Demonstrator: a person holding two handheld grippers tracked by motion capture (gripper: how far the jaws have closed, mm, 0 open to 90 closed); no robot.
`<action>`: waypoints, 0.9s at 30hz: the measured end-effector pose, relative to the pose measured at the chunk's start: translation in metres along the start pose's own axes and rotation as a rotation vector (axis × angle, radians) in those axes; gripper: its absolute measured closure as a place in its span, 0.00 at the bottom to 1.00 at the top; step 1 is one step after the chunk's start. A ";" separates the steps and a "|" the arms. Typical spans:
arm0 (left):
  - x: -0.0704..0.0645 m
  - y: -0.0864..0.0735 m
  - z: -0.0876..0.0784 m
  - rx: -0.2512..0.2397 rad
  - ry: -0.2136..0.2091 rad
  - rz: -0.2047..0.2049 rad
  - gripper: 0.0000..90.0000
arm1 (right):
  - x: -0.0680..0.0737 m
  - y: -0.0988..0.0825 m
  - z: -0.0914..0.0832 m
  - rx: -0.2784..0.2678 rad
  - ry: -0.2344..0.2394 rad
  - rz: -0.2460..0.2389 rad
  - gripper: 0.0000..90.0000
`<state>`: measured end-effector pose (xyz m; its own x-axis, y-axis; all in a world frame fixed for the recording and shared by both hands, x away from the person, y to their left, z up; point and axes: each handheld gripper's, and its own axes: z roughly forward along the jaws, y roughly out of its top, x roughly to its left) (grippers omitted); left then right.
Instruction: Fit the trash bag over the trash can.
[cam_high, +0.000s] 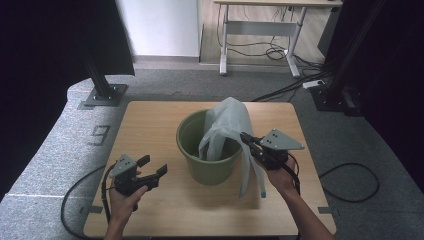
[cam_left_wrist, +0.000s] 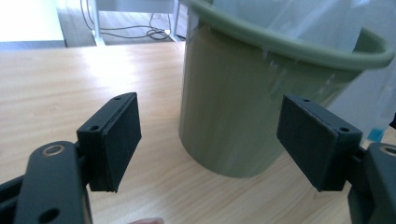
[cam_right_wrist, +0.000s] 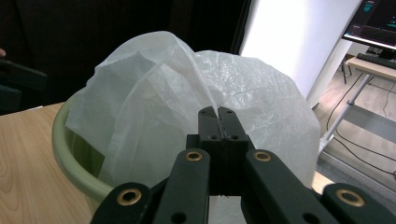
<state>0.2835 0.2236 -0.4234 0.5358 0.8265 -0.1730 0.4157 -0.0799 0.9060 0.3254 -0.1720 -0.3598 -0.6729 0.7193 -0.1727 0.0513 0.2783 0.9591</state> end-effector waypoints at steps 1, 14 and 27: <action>-0.003 0.004 0.001 0.005 0.008 0.005 0.24 | -0.001 0.000 0.001 -0.002 0.003 -0.001 0.99; -0.042 0.059 0.030 0.022 -0.021 0.086 0.25 | -0.011 0.004 0.004 0.019 -0.003 0.019 0.99; -0.081 0.087 0.067 0.049 -0.080 0.142 0.25 | -0.006 0.010 0.010 0.033 0.008 0.020 0.99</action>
<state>0.3256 0.1125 -0.3568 0.6472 0.7584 -0.0768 0.3664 -0.2212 0.9038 0.3372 -0.1676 -0.3518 -0.6771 0.7201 -0.1518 0.0893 0.2852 0.9543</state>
